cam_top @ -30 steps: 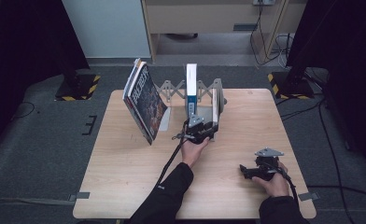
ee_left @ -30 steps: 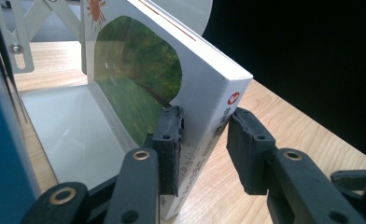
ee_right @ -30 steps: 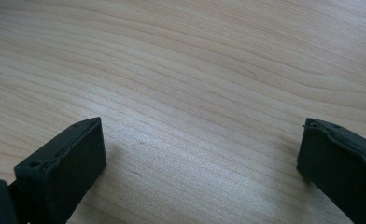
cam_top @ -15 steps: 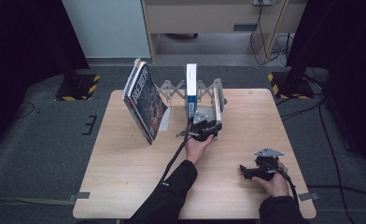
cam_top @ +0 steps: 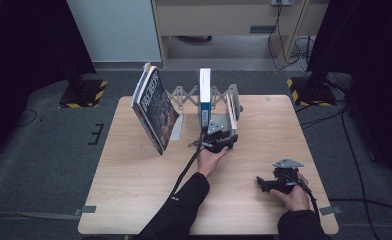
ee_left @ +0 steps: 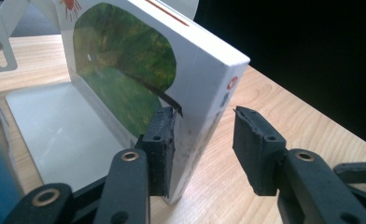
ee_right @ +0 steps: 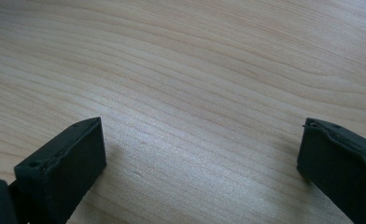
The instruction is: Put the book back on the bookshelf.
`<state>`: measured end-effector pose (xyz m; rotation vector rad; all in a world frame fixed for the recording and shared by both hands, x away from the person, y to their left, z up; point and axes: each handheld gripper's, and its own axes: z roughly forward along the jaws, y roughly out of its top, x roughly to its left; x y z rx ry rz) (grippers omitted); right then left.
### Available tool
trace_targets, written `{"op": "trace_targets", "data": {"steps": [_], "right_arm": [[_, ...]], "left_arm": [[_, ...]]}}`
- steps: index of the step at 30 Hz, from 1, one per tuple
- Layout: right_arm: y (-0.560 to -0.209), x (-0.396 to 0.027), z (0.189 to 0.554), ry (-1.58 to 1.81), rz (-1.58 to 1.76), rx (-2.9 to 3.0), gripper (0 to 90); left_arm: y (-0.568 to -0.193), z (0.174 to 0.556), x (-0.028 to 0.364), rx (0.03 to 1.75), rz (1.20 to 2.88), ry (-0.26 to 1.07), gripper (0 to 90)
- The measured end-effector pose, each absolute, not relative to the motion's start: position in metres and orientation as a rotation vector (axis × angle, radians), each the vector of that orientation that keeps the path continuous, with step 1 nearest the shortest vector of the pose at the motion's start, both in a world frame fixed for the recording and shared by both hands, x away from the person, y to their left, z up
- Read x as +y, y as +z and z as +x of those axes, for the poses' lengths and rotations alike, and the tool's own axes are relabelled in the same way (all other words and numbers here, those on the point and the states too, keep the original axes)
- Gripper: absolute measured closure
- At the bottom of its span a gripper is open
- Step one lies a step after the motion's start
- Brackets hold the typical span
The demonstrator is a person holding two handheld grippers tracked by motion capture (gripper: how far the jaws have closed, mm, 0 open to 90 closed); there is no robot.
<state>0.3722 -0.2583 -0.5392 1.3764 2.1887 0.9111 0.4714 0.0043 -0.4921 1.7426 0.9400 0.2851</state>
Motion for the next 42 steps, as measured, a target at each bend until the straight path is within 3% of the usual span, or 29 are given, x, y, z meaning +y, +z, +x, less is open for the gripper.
{"op": "trace_targets", "data": {"steps": [25, 42], "right_arm": [[-0.539, -0.258, 0.372, 0.911, 1.377, 2.188, 1.3], [-0.539, -0.258, 0.372, 0.911, 1.375, 2.190, 1.3]], "left_arm": [[-0.455, 0.424, 0.084, 0.896, 1.876, 0.302, 45.3], [-0.485, 0.371, 0.181, 1.011, 1.959, 0.303, 36.5]]}}
